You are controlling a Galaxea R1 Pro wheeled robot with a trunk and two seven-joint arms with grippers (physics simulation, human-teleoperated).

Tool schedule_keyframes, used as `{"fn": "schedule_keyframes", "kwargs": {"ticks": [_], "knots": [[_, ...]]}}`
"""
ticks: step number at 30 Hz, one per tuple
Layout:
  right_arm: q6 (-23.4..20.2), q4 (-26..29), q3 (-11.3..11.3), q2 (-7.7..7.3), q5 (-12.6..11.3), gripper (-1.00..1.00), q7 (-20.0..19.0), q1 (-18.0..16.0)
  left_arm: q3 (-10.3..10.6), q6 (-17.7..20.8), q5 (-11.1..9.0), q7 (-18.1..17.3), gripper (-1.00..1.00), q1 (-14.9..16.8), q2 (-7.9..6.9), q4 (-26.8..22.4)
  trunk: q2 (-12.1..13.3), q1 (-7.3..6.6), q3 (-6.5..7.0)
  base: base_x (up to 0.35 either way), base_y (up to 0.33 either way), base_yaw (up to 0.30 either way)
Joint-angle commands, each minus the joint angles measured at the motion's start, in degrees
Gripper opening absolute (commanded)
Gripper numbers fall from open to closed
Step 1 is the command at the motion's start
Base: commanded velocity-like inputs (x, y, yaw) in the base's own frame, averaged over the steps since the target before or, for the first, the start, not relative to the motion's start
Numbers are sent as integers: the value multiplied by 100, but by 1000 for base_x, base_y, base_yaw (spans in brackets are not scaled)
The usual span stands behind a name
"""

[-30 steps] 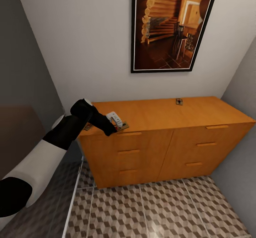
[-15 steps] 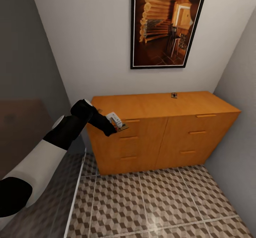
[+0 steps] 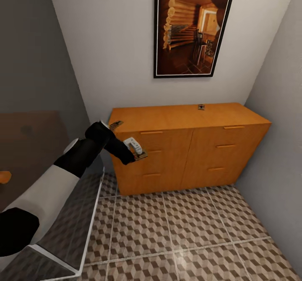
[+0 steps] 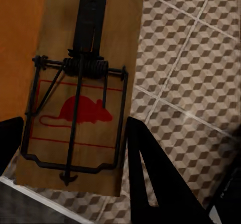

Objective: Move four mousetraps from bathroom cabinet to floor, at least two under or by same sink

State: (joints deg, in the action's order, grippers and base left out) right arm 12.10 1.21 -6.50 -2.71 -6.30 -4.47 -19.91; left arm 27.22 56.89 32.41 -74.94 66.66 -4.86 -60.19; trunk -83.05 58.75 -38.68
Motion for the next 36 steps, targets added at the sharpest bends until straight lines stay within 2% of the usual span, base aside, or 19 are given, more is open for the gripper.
{"fn": "schedule_keyframes", "kwargs": {"ticks": [1,4,6,8,9,10,13,15,16,19,21,24,29,30,36], "knots": [[22,-7,-45,-6,-60,-100,-28,-4,14,12,64,-7,-100,5,6,302,-3,-2,-5,-56,0,0],[27,-5,-44,-12,-62,-100,-28,-3,23,-5,50,271,-100,1,56,950,-3,-2,-5,-26,0,0],[28,-1,-39,-16,-66,-100,-28,-4,27,-145,27,684,-100,-25,185,1549,-3,-2,-5,-10,0,0],[29,1,-36,-21,-70,-100,-28,-4,28,-453,6,1083,-100,-105,351,2088,-3,-2,-5,-4,0,0],[29,6,-28,-24,-71,-100,-28,-3,24,-903,-13,1549,-100,-209,547,2700,-3,-2,-5,-2,0,0],[29,7,-26,-25,-72,-100,-28,-3,23,-1060,-17,1720,-100,-242,617,2918,-3,-2,-5,-2,0,0],[35,12,-20,-30,-73,-100,-29,-4,11,-1869,-154,2798,-100,-360,997,4258,-3,-2,-5,0,0,0],[52,37,-17,-36,-73,-100,-28,-4,1,-2437,-503,3451,-100,-388,1150,5057,-3,-2,-5,0,0,0],[68,58,-17,-39,-73,-100,-28,-4,-2,-2731,-743,3699,-100,-398,1192,5391,-3,-2,-5,0,0,0],[100,144,-18,-56,-73,-100,-28,-4,-5,-3626,-1555,4172,-100,-438,1228,6211,-3,-2,-5,0,0,0],[105,191,-18,-62,-73,-100,-28,-2,-6,-3852,-1741,4282,-100,-612,1197,6360,-3,-2,-5,0,0,0],[107,218,-12,-74,-73,-100,-24,-2,-6,-4022,-1827,4527,-100,-967,1157,6429,-3,-2,-5,0,0,0],[108,314,-10,-86,-69,-100,-21,-2,-6,-4467,-1867,5191,-100,-1575,1135,6461,-3,-2,-5,0,0,0],[105,372,-9,-83,-67,-100,-20,-2,-6,-4601,-1872,5364,-100,-1778,1131,6464,-3,-2,-5,0,0,0],[94,601,-10,-89,-64,-100,-9,-3,-9,-5035,-1885,5545,-100,-2243,1011,6467,-3,-2,-5,0,0,0]]}}
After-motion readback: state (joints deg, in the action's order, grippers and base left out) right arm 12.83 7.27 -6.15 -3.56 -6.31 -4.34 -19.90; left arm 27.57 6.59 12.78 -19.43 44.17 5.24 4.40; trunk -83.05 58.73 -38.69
